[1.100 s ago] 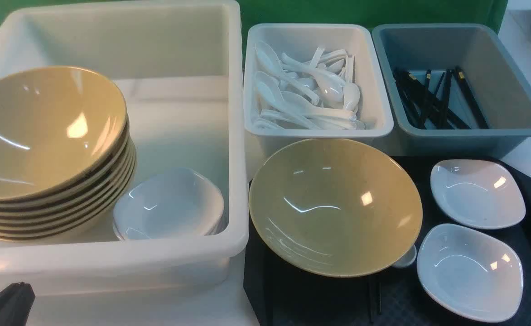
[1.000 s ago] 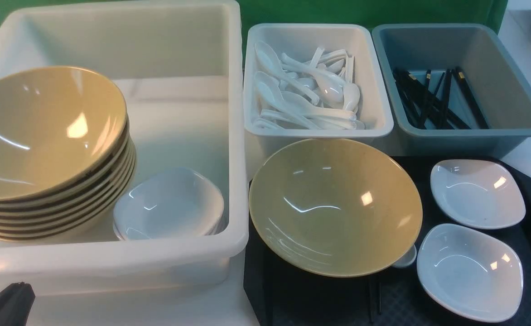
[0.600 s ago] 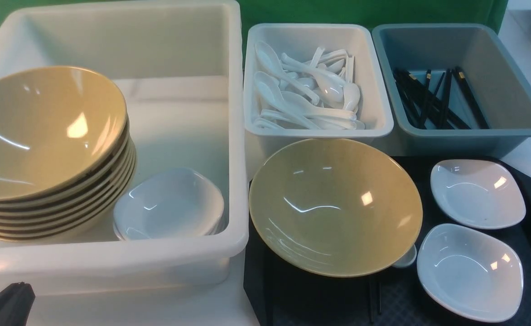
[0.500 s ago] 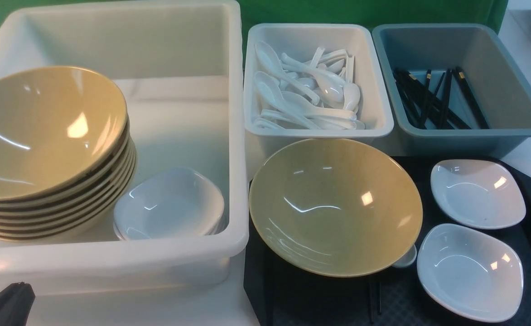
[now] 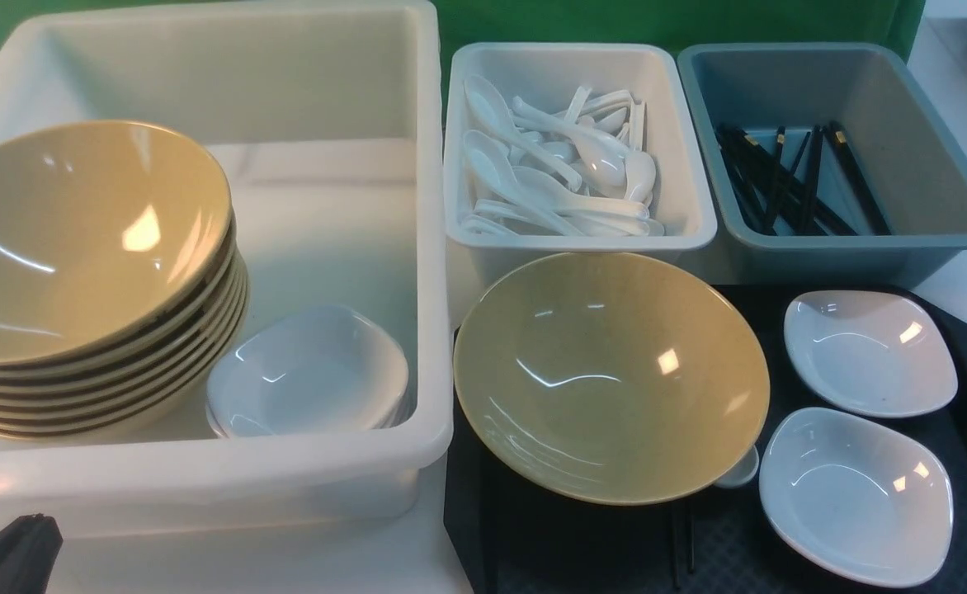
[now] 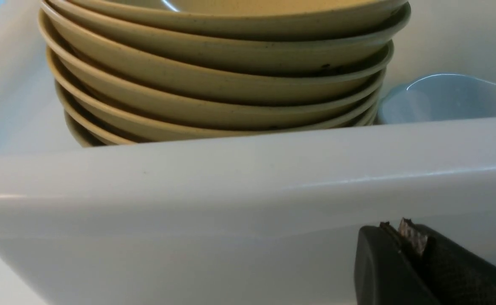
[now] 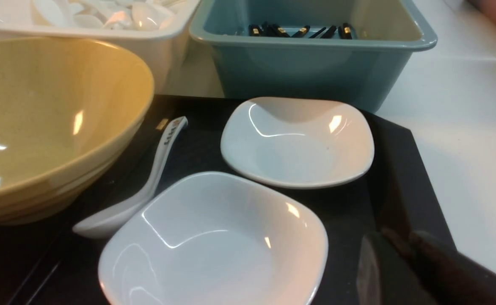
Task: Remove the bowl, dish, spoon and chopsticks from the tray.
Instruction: Use the left arm to grab the yellow noodle bowl on the left
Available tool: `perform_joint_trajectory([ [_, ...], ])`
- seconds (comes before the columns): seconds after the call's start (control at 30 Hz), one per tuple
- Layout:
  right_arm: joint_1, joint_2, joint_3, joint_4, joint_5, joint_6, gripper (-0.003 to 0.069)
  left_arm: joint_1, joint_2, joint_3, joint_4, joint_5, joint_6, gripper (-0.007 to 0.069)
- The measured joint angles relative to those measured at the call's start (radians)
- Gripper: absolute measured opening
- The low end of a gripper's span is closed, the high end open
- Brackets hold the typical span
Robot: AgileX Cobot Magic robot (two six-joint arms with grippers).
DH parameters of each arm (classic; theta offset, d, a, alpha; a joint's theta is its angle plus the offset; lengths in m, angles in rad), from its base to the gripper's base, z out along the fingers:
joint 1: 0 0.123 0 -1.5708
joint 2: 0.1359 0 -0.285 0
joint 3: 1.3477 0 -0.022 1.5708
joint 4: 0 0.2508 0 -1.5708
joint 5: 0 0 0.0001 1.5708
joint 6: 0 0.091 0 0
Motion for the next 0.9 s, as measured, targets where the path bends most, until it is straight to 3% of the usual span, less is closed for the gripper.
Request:
perform_joint_trajectory([
  [0.4, 0.000, 0.000, 0.001, 0.000, -0.081, 0.000, 0.0125, 0.000, 0.000, 0.000, 0.000, -0.035, 0.000, 0.0011],
  [0.53, 0.000, 0.000, 0.001, 0.000, -0.313, 0.000, 0.0131, 0.000, 0.000, 0.000, -0.004, -0.220, 0.000, 0.0011],
  [0.67, 0.000, 0.000, 0.001, 0.000, -0.683, 0.022, 0.0134, 0.000, 0.000, 0.000, -0.004, -0.493, -0.001, 0.0011],
  [0.7, 0.000, 0.000, 0.001, 0.000, -0.698, 0.027, 0.0135, 0.000, 0.000, 0.000, -0.004, -0.504, -0.001, 0.0011],
  [0.77, 0.000, 0.000, 0.001, 0.000, -0.804, 0.094, 0.0136, 0.000, 0.000, 0.000, -0.004, -0.596, -0.001, 0.0011],
  [0.8, 0.000, 0.000, 0.001, 0.000, -0.914, 0.192, 0.0139, 0.000, 0.000, 0.000, -0.004, -0.674, -0.002, 0.0011],
  [0.9, 0.000, -0.001, 0.001, 0.000, -1.030, 0.381, 0.0142, 0.000, 0.000, 0.000, -0.006, -0.784, -0.015, 0.0011],
])
